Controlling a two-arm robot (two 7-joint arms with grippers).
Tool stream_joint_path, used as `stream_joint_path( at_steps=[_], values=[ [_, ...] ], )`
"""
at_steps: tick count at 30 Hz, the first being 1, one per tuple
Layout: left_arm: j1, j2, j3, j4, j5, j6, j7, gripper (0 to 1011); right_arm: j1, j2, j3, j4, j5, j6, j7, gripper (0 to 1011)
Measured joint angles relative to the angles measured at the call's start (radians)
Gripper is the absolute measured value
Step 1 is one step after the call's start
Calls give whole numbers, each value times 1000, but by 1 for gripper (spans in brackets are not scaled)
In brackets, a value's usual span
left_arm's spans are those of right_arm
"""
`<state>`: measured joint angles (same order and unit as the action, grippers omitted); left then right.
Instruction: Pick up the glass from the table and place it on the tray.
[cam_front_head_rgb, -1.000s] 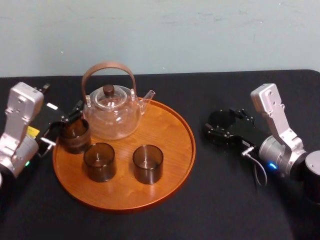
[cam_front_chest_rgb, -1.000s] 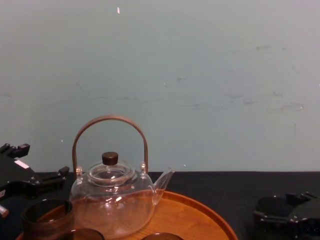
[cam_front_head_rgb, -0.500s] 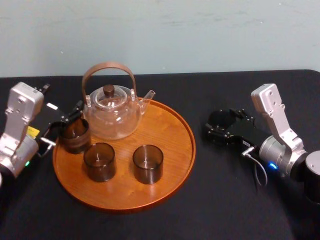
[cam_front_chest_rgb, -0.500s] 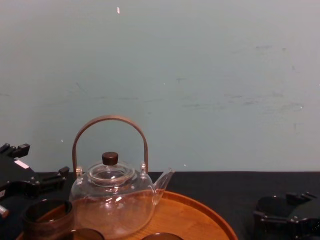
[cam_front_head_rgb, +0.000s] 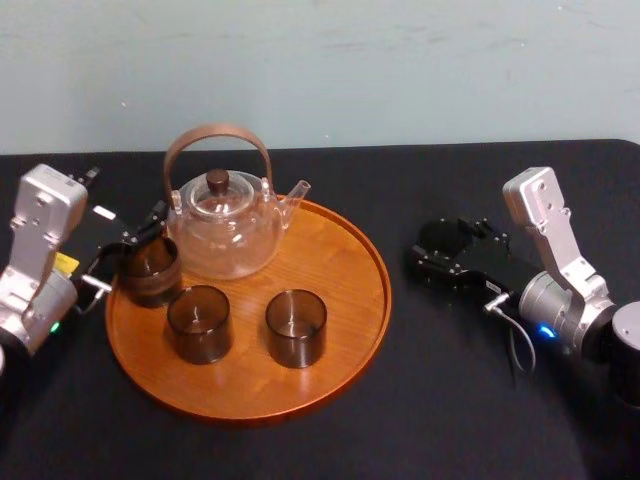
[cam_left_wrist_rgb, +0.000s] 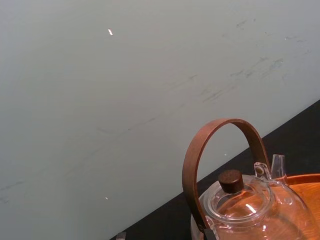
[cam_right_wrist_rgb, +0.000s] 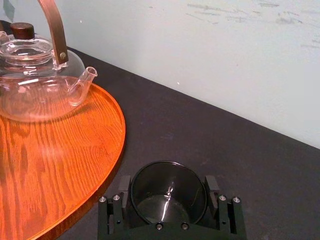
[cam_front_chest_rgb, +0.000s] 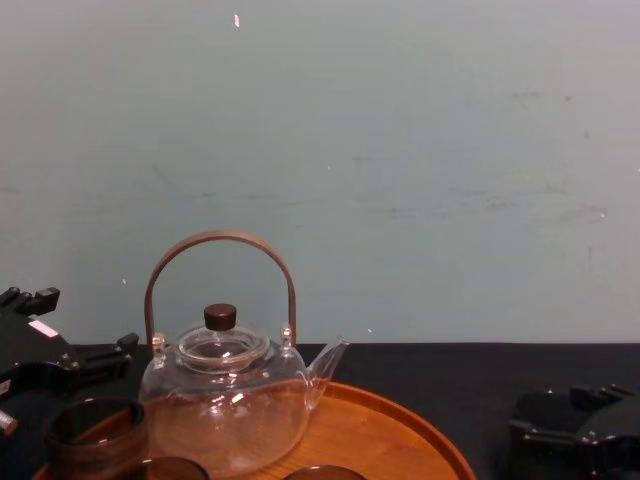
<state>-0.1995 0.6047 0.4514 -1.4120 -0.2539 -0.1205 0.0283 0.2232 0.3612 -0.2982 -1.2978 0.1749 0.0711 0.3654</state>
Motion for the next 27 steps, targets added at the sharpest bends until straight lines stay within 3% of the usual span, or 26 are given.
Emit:
stream_joint_path(
  at_steps=[27],
  values=[
    [0, 0, 0, 0, 0, 0, 0, 1001, -6, 1, 2, -5, 6, -12, 9, 908]
  ],
)
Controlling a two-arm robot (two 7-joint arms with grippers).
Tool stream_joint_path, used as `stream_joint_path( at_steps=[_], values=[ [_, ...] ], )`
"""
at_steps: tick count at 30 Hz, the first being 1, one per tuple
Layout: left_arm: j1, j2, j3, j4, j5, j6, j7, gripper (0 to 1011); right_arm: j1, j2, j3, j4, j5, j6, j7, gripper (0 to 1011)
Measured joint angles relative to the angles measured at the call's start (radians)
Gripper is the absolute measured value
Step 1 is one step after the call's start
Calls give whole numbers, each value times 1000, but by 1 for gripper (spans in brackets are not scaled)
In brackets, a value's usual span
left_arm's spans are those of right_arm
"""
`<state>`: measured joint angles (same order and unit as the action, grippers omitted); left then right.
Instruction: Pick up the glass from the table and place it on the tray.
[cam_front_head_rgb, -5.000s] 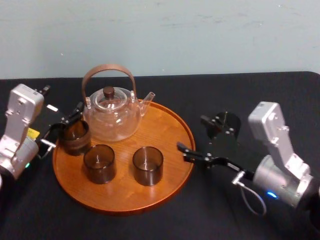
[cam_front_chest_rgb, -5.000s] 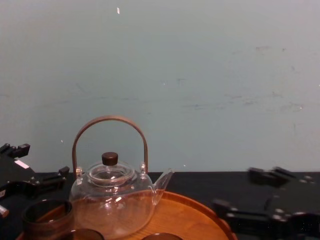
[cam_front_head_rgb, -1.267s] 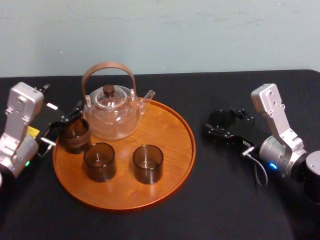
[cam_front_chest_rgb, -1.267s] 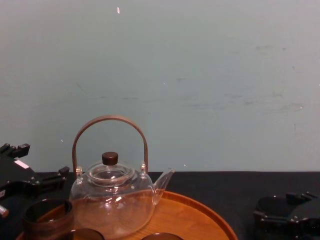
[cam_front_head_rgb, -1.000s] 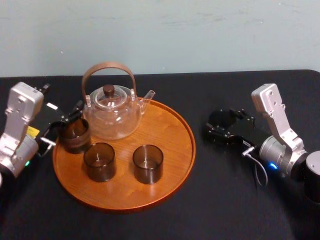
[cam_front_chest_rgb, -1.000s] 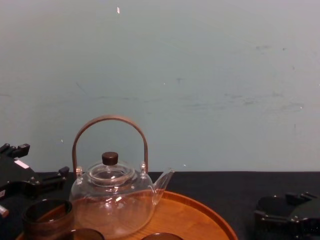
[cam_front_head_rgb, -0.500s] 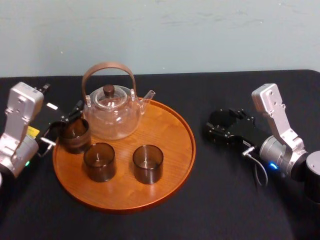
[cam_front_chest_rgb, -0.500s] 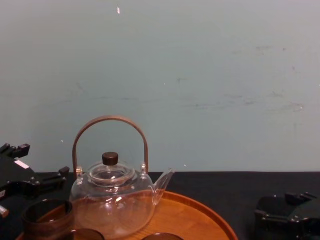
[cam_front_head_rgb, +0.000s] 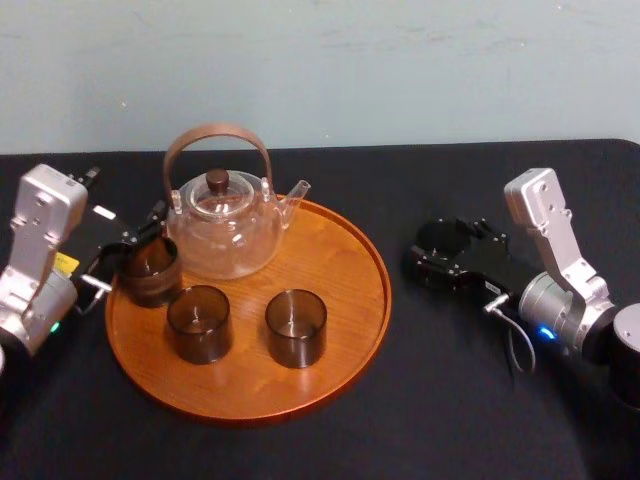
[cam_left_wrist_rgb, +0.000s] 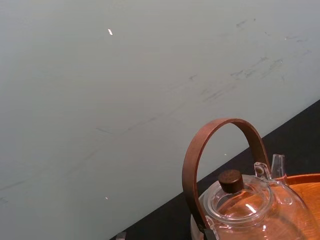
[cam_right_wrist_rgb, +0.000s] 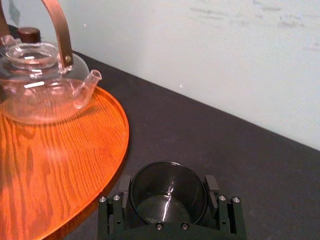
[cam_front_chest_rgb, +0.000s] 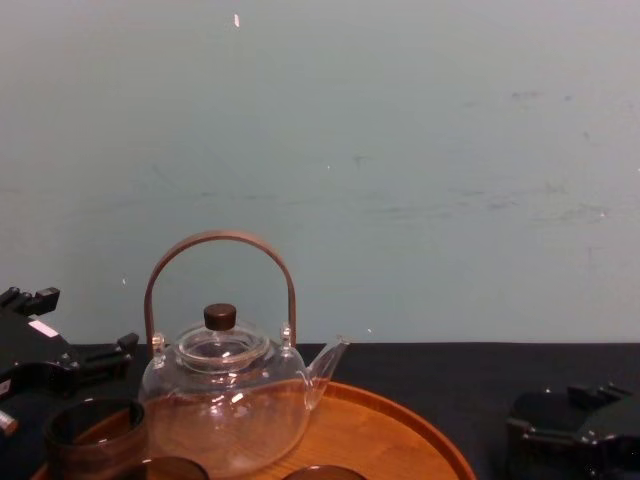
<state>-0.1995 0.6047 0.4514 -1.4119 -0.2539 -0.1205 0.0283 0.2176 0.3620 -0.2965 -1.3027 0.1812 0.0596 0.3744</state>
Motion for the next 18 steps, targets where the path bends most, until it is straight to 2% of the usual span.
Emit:
stream_joint_path(
  at_steps=[4, 18],
  values=[
    [0, 0, 0, 0, 0, 0, 0, 1001, -4, 4, 2, -17, 1, -9, 2, 908],
    [0, 0, 0, 0, 0, 0, 0, 1001, -37, 29, -5, -142, 9, -19, 22, 908]
  ],
)
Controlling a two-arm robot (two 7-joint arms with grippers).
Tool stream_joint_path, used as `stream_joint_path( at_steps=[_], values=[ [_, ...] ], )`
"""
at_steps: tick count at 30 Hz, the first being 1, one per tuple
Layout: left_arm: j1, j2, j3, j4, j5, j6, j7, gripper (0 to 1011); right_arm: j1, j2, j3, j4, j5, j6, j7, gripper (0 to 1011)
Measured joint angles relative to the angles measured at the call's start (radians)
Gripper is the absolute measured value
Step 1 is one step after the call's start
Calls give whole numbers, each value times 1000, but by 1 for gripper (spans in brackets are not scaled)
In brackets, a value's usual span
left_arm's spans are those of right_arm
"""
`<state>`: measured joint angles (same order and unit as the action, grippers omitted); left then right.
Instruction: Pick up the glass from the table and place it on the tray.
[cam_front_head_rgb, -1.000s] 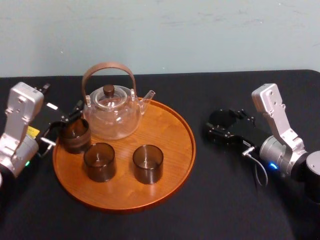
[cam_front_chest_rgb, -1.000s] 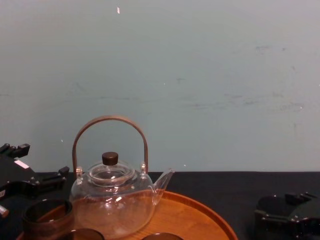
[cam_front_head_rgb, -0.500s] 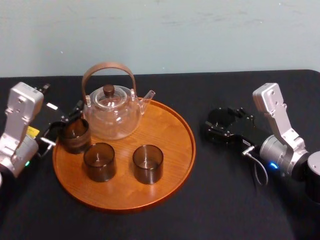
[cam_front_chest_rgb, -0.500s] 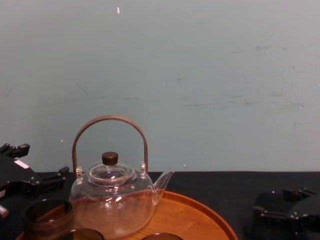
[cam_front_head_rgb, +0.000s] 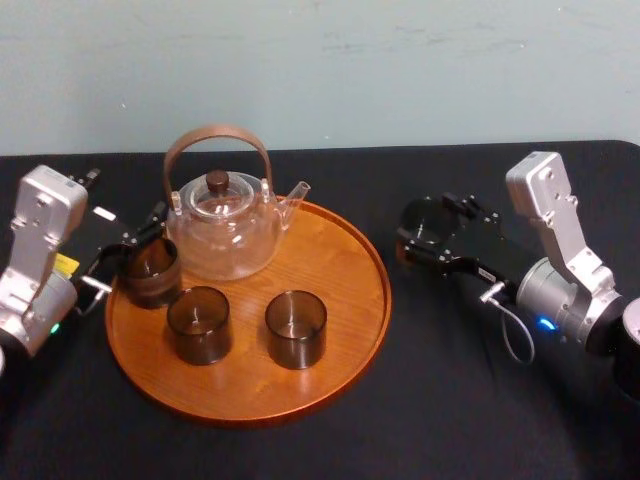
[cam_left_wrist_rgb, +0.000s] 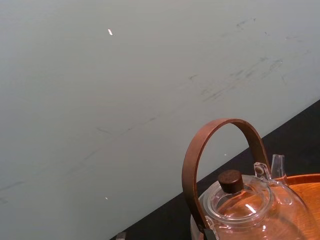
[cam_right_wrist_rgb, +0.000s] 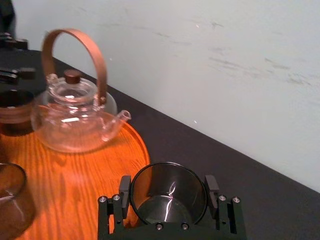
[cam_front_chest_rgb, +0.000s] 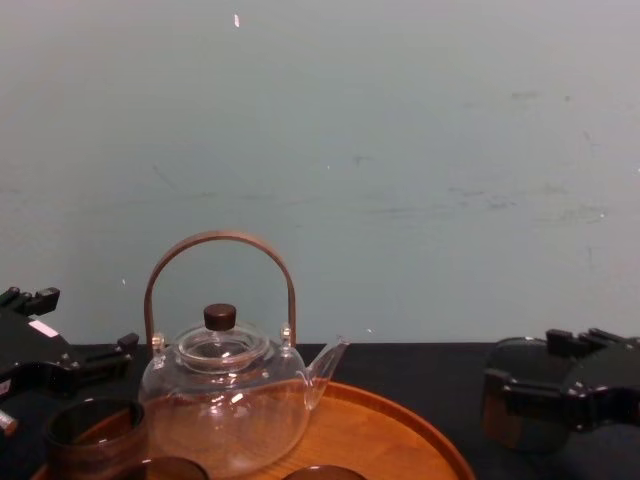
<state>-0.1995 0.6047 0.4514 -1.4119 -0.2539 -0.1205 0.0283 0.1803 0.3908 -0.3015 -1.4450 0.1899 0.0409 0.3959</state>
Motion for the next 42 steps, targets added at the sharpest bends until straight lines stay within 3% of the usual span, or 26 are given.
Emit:
stream_joint_path(
  at_steps=[16, 42],
  values=[
    [0, 0, 0, 0, 0, 0, 0, 1001, 20, -14, -56, -16, -6, -3, 16, 908],
    [0, 0, 0, 0, 0, 0, 0, 1001, 111, -74, -141, 102, -27, -15, 42, 907]
  ],
)
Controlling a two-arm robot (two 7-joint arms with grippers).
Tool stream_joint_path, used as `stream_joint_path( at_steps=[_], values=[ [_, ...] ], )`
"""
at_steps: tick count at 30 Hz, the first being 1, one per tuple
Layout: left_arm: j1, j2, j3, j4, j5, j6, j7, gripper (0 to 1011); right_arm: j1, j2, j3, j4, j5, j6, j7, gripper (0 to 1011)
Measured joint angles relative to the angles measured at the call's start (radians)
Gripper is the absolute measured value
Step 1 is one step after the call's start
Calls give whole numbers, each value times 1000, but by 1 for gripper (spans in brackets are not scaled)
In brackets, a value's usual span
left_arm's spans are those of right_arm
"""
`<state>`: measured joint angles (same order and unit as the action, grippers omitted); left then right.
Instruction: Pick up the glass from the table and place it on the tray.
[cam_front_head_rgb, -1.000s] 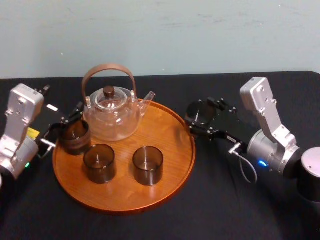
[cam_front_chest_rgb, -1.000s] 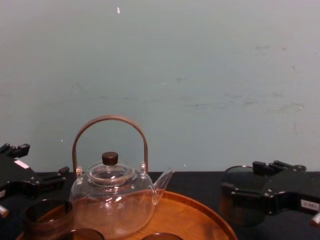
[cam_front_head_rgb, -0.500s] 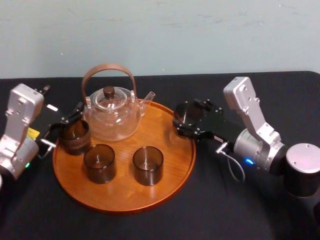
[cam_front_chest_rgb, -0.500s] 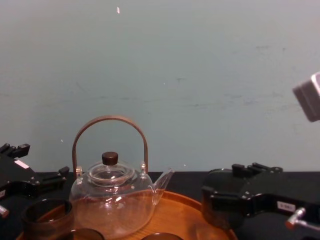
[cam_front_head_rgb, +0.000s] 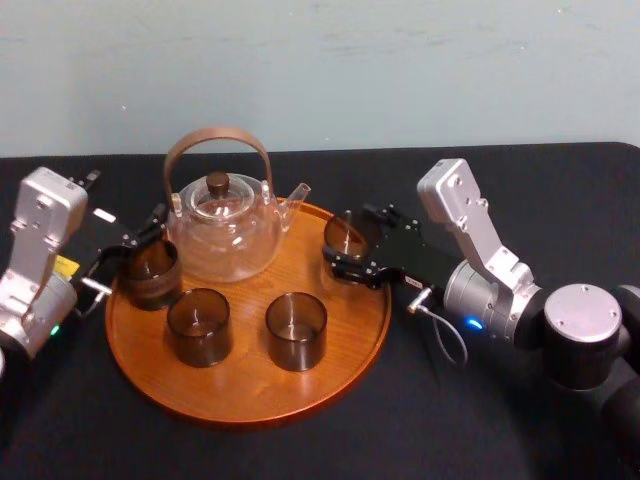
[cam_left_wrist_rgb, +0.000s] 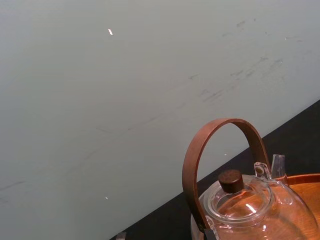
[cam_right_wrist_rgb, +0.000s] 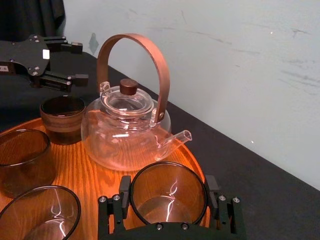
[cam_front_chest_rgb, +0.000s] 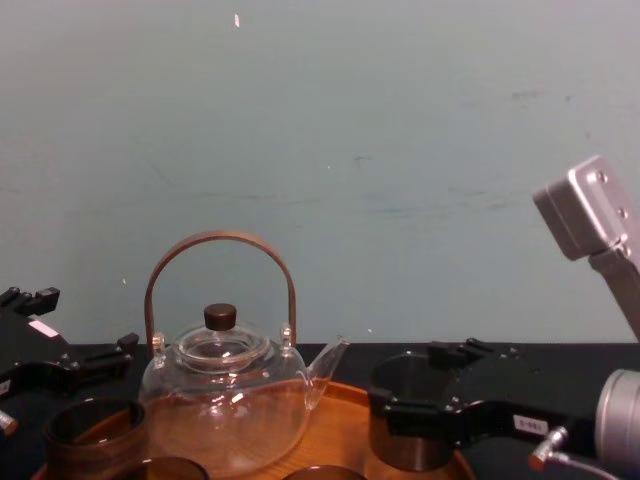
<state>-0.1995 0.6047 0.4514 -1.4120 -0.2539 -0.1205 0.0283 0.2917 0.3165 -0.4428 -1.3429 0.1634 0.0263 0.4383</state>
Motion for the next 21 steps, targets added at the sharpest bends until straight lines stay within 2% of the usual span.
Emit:
stream_joint_path(
  at_steps=[21],
  values=[
    [0, 0, 0, 0, 0, 0, 0, 1001, 28, -17, -23, 43, -22, -4, -2, 907]
  ],
)
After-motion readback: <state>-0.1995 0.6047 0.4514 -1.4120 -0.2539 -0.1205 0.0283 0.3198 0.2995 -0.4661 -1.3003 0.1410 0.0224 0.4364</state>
